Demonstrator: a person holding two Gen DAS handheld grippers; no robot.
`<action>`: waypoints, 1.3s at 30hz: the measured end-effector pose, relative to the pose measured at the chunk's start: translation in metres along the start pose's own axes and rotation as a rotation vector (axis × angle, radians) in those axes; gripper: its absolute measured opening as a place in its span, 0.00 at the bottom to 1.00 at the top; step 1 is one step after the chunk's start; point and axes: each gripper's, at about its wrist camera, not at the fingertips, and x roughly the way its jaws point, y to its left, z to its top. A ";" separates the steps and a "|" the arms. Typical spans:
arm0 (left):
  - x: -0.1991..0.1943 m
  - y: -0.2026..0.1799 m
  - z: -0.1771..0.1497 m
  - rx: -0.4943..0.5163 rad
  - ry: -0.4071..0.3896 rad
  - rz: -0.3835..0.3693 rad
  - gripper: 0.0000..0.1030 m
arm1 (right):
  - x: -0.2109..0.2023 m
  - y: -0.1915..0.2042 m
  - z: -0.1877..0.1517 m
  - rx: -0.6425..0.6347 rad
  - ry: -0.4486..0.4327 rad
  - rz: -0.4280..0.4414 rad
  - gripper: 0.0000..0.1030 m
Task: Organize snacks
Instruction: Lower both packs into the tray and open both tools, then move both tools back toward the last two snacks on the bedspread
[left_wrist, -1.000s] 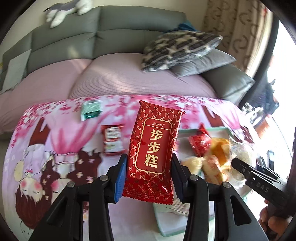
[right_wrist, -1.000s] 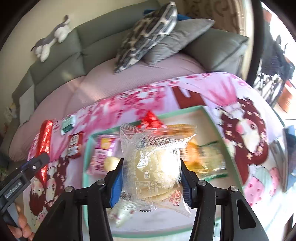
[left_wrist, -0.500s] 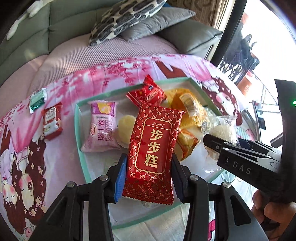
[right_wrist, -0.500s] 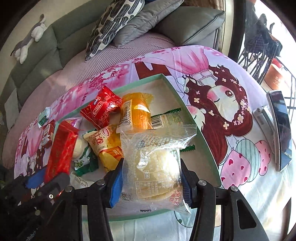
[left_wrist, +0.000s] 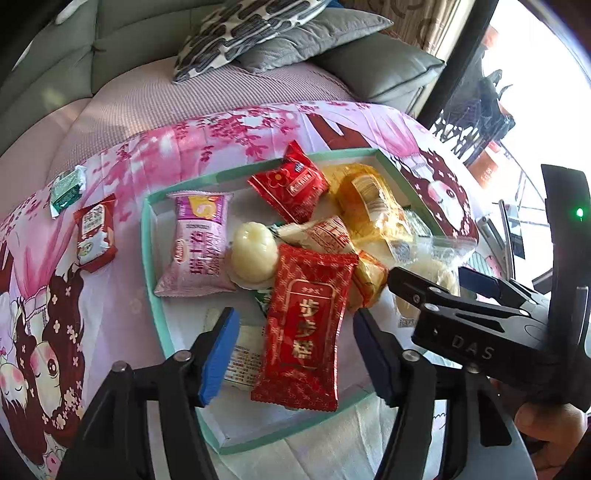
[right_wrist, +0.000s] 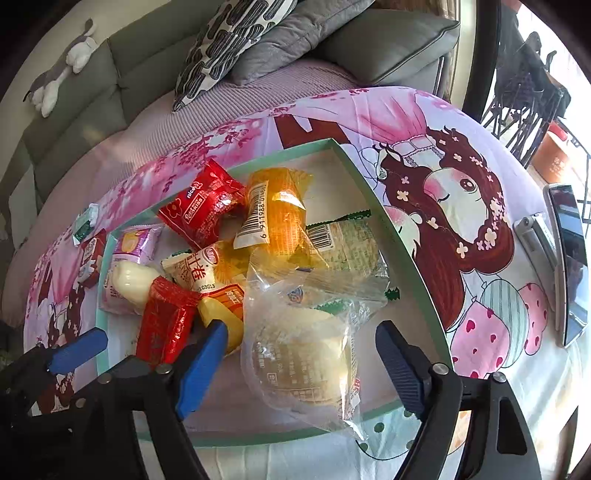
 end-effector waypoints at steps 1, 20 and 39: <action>-0.002 0.004 0.001 -0.013 -0.008 0.003 0.69 | -0.001 0.000 0.000 0.001 -0.009 -0.001 1.00; -0.052 0.190 -0.019 -0.525 -0.199 0.339 0.97 | -0.044 0.073 0.033 -0.143 -0.207 0.072 1.00; -0.023 0.296 -0.018 -0.693 -0.153 0.339 0.98 | 0.060 0.258 0.064 -0.378 -0.017 0.285 1.00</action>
